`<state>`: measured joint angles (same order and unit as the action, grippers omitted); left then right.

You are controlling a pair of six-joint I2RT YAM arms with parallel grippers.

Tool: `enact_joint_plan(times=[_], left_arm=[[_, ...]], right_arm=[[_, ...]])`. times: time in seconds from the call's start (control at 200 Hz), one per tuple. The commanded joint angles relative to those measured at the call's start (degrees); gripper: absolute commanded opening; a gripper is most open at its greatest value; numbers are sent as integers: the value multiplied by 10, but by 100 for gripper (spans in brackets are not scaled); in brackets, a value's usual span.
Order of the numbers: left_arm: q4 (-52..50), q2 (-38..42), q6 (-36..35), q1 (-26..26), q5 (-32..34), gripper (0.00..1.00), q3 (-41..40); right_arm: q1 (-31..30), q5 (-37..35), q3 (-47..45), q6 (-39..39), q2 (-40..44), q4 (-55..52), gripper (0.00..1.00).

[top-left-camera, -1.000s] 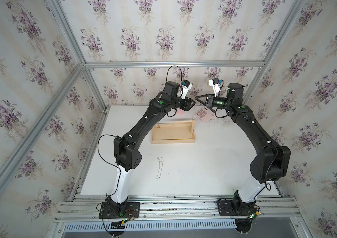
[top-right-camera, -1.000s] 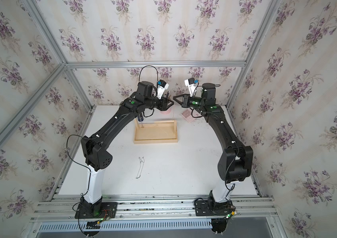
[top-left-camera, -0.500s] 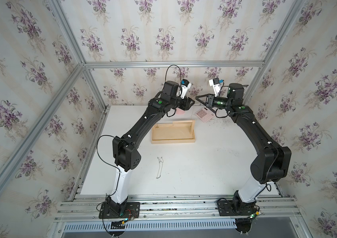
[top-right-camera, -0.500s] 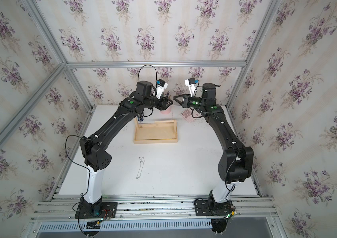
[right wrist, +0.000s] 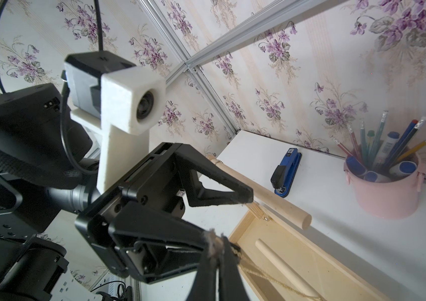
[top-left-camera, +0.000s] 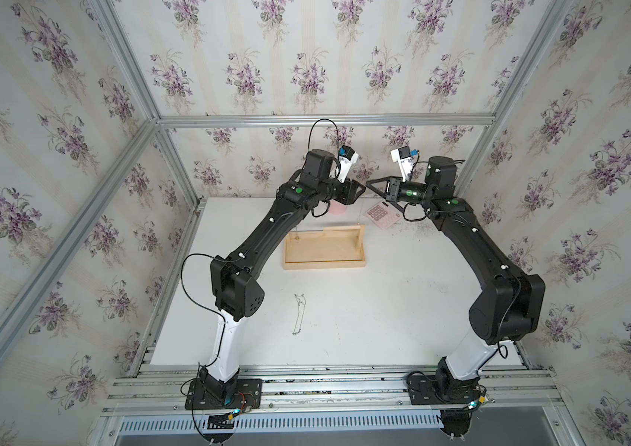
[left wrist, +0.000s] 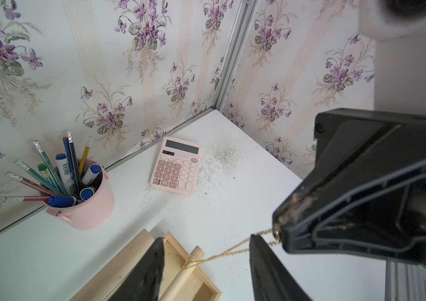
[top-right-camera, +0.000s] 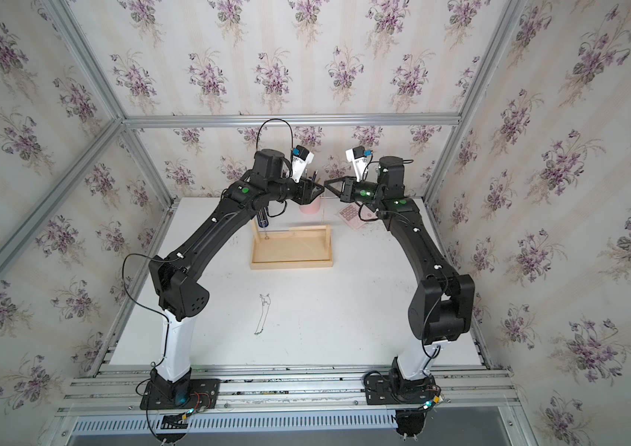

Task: Hang the necklace on the jewelry display stand
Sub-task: Adjust the necklace.

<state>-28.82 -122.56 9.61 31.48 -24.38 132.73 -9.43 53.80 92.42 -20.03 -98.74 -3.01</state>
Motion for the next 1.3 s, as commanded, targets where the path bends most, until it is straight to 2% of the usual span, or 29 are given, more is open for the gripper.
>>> enact_joint_plan(times=[0.0,1.294], left_arm=[[15,-5,5,0,-18,54,2],[28,-34,27,3,-74,55,24]], right_arm=[[0,6,-1,-5,2,14,6],[0,52,-21,-51,7,69,6]])
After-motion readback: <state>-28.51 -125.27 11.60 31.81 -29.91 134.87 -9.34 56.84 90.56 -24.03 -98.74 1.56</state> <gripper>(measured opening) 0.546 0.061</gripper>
